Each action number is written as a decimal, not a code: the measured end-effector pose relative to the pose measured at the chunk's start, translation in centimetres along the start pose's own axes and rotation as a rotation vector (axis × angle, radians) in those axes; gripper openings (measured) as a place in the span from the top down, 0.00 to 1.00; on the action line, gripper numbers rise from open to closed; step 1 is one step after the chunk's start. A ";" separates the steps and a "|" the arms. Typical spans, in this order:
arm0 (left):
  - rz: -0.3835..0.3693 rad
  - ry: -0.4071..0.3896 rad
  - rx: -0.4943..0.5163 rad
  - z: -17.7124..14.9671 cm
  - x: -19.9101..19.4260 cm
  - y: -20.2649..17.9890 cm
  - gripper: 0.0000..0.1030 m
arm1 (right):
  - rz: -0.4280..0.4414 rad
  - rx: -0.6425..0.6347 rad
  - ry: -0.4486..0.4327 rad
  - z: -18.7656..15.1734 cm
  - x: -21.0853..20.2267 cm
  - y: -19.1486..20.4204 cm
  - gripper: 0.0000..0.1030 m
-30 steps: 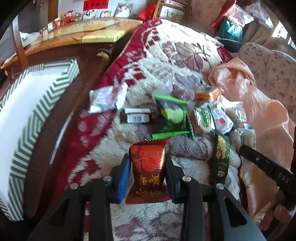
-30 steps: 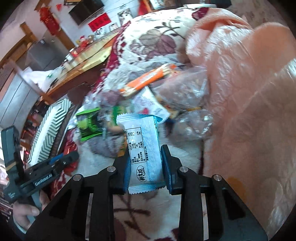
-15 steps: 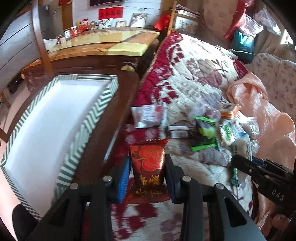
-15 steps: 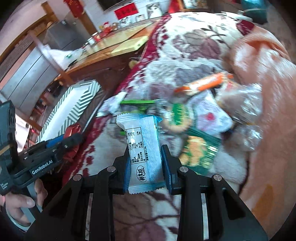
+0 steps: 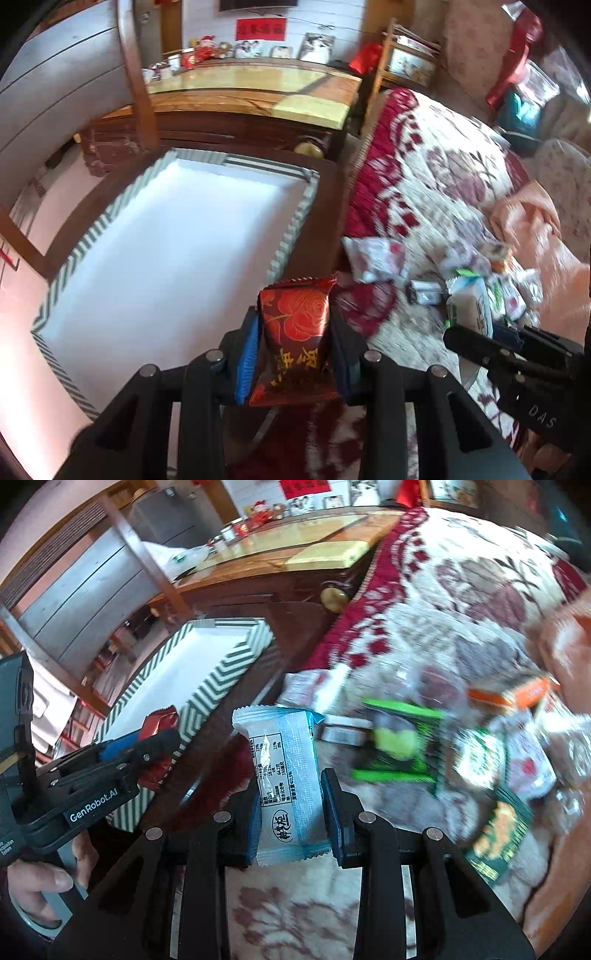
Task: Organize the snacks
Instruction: 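Carry both packets over the white striped box and open both tools to drop them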
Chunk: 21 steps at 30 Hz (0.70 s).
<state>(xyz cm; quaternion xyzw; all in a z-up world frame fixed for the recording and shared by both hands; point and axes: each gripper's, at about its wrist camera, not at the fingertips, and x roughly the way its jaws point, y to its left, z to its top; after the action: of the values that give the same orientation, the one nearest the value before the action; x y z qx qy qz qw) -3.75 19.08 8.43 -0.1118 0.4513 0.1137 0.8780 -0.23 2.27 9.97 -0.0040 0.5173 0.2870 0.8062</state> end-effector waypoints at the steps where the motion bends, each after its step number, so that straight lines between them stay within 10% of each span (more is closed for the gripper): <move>1: 0.007 -0.002 -0.011 0.3 0.0 0.6 0.64 | 0.008 -0.009 0.005 0.4 0.4 0.5 0.72; 21: 0.087 0.076 -0.149 0.4 2.9 7.6 0.64 | 0.145 -0.150 0.049 10.6 10.1 11.8 0.72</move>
<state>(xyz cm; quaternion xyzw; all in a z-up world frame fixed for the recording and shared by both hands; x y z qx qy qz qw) -4.07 26.70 5.57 -0.1616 0.4788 0.1808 0.8437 6.04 19.98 9.90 -0.0340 0.5130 0.3823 0.7678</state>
